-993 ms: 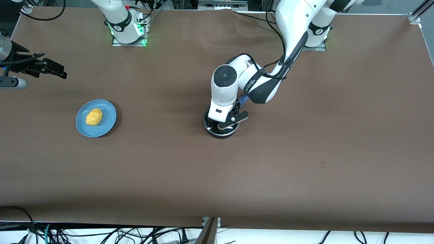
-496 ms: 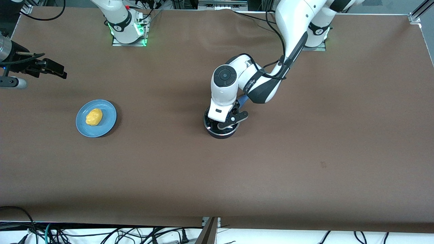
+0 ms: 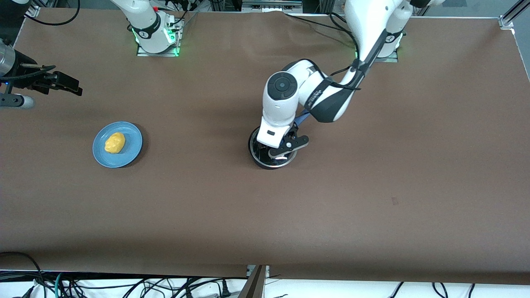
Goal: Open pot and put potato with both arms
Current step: 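Lift the lid with the left gripper while the right gripper reaches the potato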
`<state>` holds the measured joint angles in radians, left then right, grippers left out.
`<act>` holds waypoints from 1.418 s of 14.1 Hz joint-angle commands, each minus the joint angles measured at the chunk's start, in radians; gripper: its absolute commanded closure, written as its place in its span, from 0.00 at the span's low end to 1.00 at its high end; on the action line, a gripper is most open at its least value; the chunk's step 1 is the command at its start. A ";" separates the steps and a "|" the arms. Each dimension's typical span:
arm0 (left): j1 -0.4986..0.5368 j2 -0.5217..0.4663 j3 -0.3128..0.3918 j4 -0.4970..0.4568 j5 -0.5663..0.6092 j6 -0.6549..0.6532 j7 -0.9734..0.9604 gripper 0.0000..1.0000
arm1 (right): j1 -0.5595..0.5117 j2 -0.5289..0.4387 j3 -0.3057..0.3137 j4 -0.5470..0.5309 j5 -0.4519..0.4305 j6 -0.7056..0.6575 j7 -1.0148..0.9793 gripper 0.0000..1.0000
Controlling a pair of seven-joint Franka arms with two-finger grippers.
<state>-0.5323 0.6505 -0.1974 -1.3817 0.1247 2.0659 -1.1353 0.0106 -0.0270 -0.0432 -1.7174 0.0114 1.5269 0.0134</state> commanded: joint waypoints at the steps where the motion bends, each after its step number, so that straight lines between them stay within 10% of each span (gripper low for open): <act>1: 0.131 -0.067 -0.014 -0.022 -0.039 -0.075 0.283 0.43 | -0.012 0.033 0.006 -0.004 -0.011 -0.013 -0.017 0.00; 10: 0.480 -0.138 0.168 -0.187 -0.210 -0.083 1.288 0.44 | -0.026 0.120 -0.061 -0.181 -0.027 0.308 0.000 0.00; 20: 0.601 -0.127 0.217 -0.430 -0.211 0.207 1.585 0.43 | -0.026 0.386 -0.079 -0.401 -0.025 0.849 0.071 0.00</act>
<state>0.0569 0.5603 0.0228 -1.7468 -0.0628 2.2216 0.3963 -0.0113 0.3404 -0.1191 -2.0930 0.0001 2.3181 0.0693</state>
